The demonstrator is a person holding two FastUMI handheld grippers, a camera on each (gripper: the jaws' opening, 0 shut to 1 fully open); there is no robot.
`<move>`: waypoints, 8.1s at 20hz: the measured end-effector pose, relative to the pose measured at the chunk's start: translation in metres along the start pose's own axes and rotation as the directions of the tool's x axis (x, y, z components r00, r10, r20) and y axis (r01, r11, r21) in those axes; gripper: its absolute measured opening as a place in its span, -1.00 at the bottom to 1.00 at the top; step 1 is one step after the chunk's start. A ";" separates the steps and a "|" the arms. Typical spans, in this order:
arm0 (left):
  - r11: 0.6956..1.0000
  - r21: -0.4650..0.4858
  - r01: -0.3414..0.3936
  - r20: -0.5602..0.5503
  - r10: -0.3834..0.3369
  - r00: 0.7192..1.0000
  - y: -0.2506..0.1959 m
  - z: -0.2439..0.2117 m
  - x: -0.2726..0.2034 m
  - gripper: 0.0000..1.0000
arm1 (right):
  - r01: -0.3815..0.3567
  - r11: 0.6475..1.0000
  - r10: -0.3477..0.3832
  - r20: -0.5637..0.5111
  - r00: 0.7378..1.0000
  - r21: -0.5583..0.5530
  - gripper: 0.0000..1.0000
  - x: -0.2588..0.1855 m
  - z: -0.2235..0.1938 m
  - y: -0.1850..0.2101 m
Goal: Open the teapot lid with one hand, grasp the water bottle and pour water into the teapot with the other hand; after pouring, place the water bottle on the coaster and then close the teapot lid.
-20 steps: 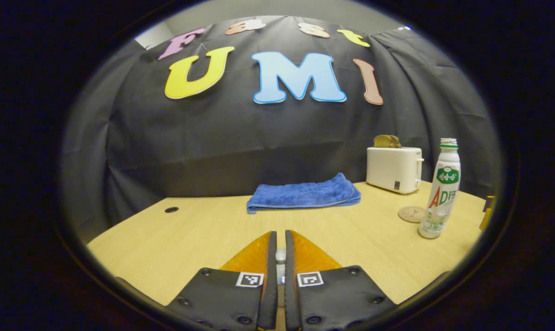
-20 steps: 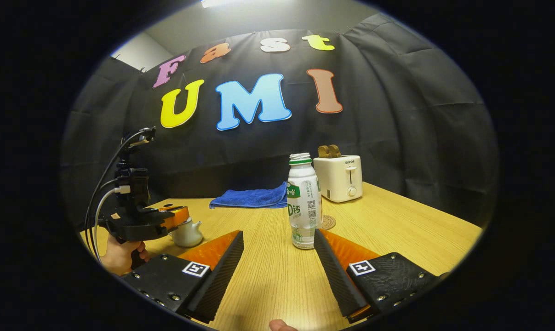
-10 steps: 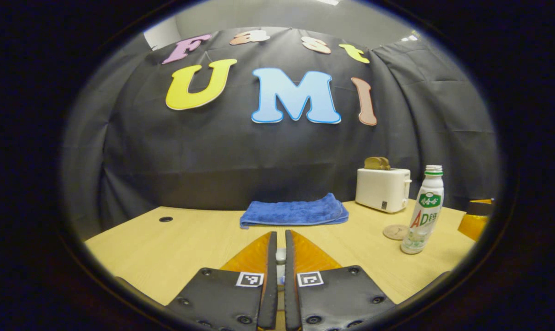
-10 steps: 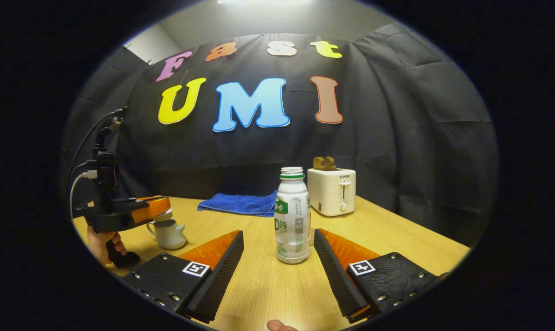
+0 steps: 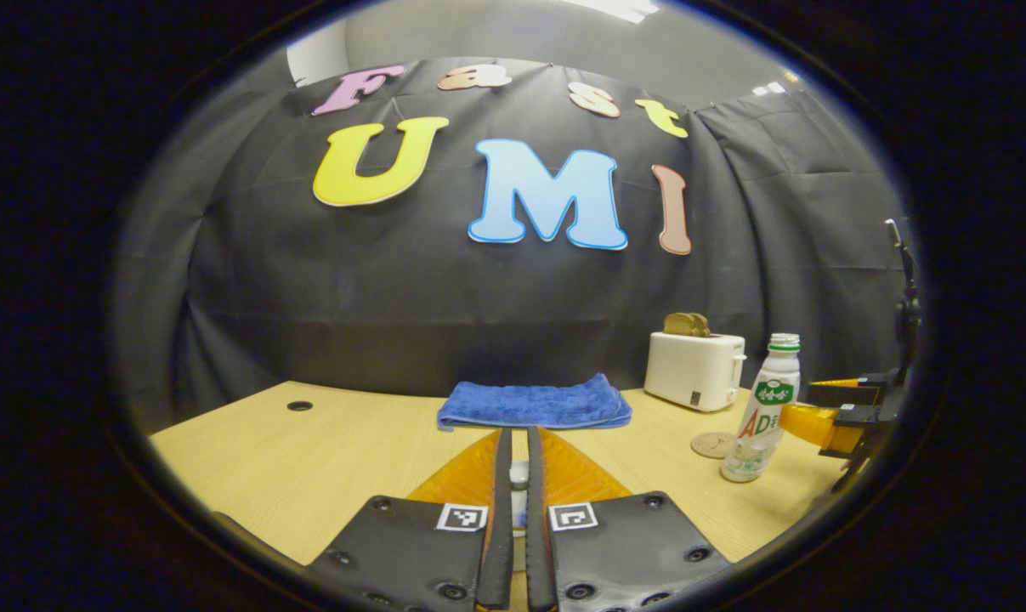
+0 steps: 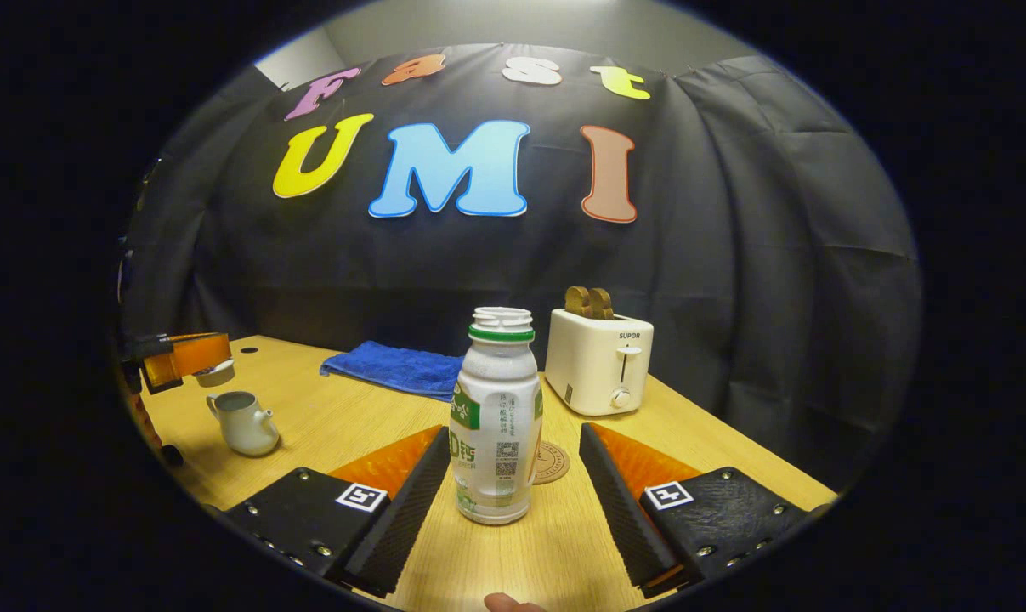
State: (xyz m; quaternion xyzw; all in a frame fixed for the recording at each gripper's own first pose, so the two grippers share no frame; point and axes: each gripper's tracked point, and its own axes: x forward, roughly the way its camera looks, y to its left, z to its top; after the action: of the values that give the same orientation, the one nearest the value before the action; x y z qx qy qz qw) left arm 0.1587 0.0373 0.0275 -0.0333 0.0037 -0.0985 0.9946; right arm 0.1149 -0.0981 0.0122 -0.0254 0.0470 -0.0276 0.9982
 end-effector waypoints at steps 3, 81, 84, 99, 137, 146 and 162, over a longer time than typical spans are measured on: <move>1.000 -0.010 0.009 -0.004 -0.009 1.000 -0.001 -0.002 0.000 -0.67 | -0.023 0.999 0.024 -0.045 0.999 0.035 0.89 0.016 -0.008 0.004; 0.999 0.009 -0.050 0.041 0.050 0.998 0.057 0.005 -0.230 -0.75 | 0.068 -0.102 0.161 0.050 0.986 -0.993 0.43 0.034 0.032 0.177; 0.999 0.018 -0.044 0.030 0.043 0.999 0.055 0.002 -0.229 -0.75 | 0.077 -0.147 0.165 0.052 0.985 -0.986 0.43 0.033 0.036 0.177; 0.998 0.029 -0.049 0.018 0.049 0.999 0.059 -0.002 -0.227 -0.67 | 0.149 -0.281 0.190 0.097 0.977 -0.948 0.43 0.030 0.050 0.181; 0.998 0.036 -0.056 0.002 0.056 0.998 0.062 -0.008 -0.226 -0.75 | 0.325 -0.536 0.315 0.173 0.933 -0.779 0.43 0.016 0.082 0.213; 0.998 0.034 -0.058 -0.001 0.058 0.998 0.063 -0.008 -0.226 -0.75 | 0.359 -0.544 0.333 0.198 0.922 -0.758 0.43 0.014 0.091 0.216; 0.997 -0.049 -0.055 -0.028 0.054 0.998 0.065 -0.020 -0.216 -0.75 | 0.074 -0.147 0.252 0.035 0.967 -0.986 0.43 0.031 0.028 0.185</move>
State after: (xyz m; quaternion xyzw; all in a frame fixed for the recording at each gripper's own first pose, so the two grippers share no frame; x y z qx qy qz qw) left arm -0.0408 0.1419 0.0031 -0.0566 0.0204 -0.0718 0.9956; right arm 0.1578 0.0863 0.0277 -0.7691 -0.0551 0.0891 0.6305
